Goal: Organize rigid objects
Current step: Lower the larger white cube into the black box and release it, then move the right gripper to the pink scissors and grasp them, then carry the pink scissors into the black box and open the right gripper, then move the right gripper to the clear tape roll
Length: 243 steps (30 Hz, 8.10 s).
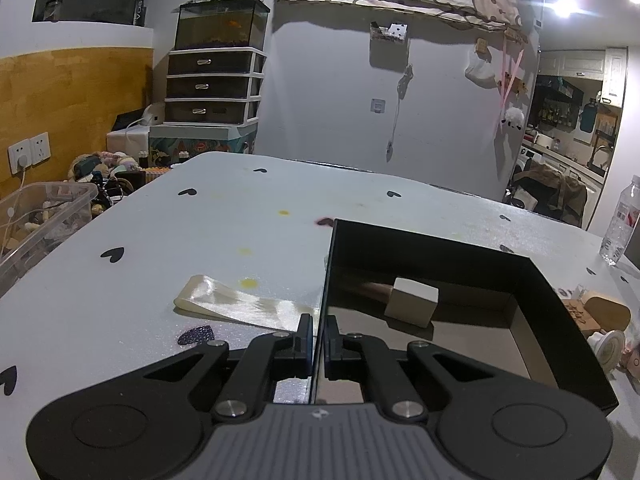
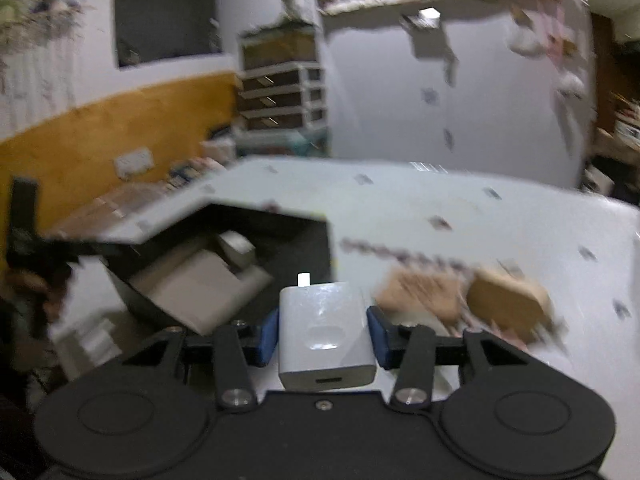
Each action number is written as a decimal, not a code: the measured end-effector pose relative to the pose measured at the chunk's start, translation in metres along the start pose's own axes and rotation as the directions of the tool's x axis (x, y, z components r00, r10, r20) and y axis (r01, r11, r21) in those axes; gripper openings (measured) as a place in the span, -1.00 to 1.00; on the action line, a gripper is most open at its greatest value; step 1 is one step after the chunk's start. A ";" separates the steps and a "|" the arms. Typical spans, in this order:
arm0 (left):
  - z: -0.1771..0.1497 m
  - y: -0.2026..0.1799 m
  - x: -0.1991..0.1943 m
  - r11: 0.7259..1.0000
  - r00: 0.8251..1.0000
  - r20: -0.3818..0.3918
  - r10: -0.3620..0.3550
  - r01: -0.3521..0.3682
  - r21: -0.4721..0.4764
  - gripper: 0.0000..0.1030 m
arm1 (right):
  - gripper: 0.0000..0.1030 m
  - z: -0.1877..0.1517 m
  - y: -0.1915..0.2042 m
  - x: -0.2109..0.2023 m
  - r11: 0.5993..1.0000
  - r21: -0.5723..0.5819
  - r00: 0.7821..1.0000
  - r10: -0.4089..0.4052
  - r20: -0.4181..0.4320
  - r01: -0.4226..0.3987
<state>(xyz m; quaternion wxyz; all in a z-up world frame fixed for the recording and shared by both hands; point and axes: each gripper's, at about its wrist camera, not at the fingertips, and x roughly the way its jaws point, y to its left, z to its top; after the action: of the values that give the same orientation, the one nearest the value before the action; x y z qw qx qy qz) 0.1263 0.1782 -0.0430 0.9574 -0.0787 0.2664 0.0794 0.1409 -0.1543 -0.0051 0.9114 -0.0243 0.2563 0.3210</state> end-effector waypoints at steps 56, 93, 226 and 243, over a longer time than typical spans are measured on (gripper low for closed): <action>0.008 0.005 0.002 1.000 1.000 -0.026 -0.018 0.018 -0.005 -0.92 | 0.93 0.078 0.045 0.089 0.931 -0.326 0.974 0.096 -0.206 -0.161; 0.004 -0.005 -0.004 1.000 0.999 -0.018 0.031 -0.031 0.006 -0.92 | 0.66 -0.048 -0.054 -0.013 0.933 0.289 0.970 -0.238 0.045 0.215; 0.004 -0.001 0.005 1.000 1.000 -0.026 0.004 -0.004 0.003 -0.90 | 0.40 -0.034 -0.054 0.021 0.959 0.217 0.982 -0.189 -0.001 0.184; 0.004 0.000 0.006 1.000 1.000 -0.026 0.000 0.000 0.002 -0.91 | -0.29 -0.022 -0.036 0.039 0.986 0.112 0.992 -0.119 -0.047 0.123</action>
<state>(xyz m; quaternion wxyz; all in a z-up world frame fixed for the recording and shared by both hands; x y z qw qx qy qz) 0.1330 0.1798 -0.0425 0.9538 -0.0789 0.2790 0.0781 0.1787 -0.1651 -0.0476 0.9238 0.0063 0.2908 0.2492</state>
